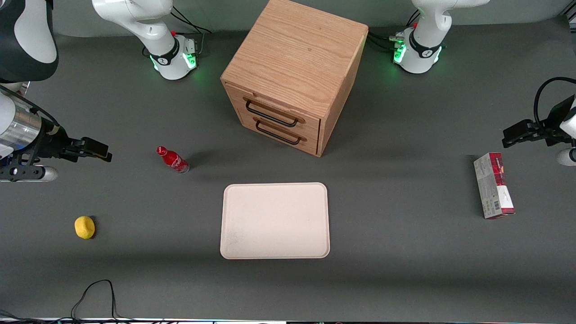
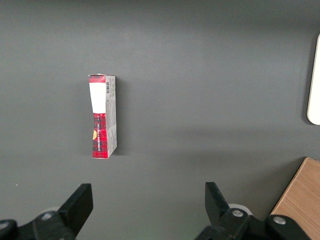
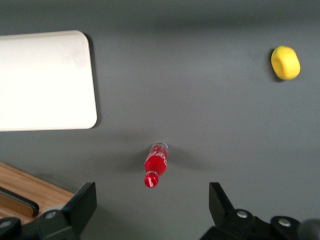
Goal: Open upper drawer
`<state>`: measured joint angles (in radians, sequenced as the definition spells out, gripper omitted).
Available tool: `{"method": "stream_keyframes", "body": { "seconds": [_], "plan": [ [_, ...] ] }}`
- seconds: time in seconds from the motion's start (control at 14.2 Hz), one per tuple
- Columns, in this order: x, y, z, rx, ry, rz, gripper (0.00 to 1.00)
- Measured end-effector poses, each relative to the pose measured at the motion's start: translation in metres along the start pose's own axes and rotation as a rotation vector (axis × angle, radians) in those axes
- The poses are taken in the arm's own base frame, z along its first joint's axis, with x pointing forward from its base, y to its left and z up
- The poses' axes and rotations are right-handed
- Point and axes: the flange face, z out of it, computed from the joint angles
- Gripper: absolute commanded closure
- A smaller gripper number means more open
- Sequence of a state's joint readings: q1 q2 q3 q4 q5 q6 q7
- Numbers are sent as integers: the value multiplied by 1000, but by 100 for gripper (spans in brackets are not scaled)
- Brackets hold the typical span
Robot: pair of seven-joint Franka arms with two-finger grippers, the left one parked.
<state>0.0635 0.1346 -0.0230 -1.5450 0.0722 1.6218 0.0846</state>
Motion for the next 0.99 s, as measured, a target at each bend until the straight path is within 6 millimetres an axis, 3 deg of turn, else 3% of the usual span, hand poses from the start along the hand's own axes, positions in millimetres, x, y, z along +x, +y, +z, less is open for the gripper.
{"method": "stream_keyframes", "body": {
  "seconds": [0.77, 0.99],
  "plan": [
    [2, -39, 18, 25, -65, -58, 0],
    [7, -50, 13, 47, -57, -75, 0]
  ]
}}
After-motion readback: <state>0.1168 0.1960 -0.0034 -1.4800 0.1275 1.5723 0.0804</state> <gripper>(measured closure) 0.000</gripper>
